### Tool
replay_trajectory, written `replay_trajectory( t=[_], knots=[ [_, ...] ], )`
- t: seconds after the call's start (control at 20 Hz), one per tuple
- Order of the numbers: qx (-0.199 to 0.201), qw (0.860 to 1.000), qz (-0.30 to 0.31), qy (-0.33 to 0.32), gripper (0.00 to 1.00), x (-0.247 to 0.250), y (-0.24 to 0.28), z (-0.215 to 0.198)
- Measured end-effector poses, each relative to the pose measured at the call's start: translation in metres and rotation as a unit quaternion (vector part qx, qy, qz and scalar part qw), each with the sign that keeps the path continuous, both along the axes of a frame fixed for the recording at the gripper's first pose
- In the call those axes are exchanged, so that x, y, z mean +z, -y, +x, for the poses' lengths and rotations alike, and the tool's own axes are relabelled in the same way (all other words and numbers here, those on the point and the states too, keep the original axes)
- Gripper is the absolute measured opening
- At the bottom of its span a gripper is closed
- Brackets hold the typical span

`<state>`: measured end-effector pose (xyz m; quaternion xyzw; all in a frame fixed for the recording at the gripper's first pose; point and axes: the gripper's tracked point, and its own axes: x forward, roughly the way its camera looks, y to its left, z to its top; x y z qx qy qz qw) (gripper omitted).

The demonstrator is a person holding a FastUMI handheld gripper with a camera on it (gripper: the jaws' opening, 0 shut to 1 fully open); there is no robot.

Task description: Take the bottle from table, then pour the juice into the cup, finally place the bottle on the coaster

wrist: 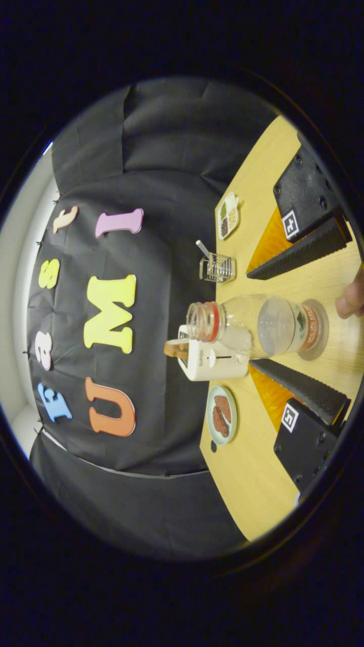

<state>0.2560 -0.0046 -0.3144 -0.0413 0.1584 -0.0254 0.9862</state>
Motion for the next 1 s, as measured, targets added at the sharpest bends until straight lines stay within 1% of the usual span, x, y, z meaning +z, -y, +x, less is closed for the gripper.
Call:
replay_trajectory(
  t=[0.15,0.2,0.35,0.4,0.45,0.65,0.75,0.85,0.9,1.0],
  knots=[
    [0.01,1.0,0.003,0.025,1.0,0.036,-0.005,-0.017],
    [0.007,1.0,0.003,0.027,1.0,0.045,-0.003,-0.022],
    [0.017,0.999,0.014,0.026,1.0,0.074,-0.004,-0.039],
    [0.011,0.999,0.017,0.03,1.0,0.085,0.001,-0.045],
    [0.008,0.999,0.015,0.035,1.0,0.096,0.005,-0.05],
    [0.016,0.999,-0.005,0.047,1.0,0.13,0.001,-0.083],
    [0.011,0.999,-0.02,0.048,1.0,0.143,0.005,-0.1],
    [-0.017,0.997,-0.043,0.068,1.0,0.171,0.022,-0.117],
    [-0.03,0.996,-0.041,0.07,1.0,0.179,0.028,-0.126],
    [-0.033,0.995,-0.027,0.087,1.0,0.198,0.029,-0.144]
  ],
)
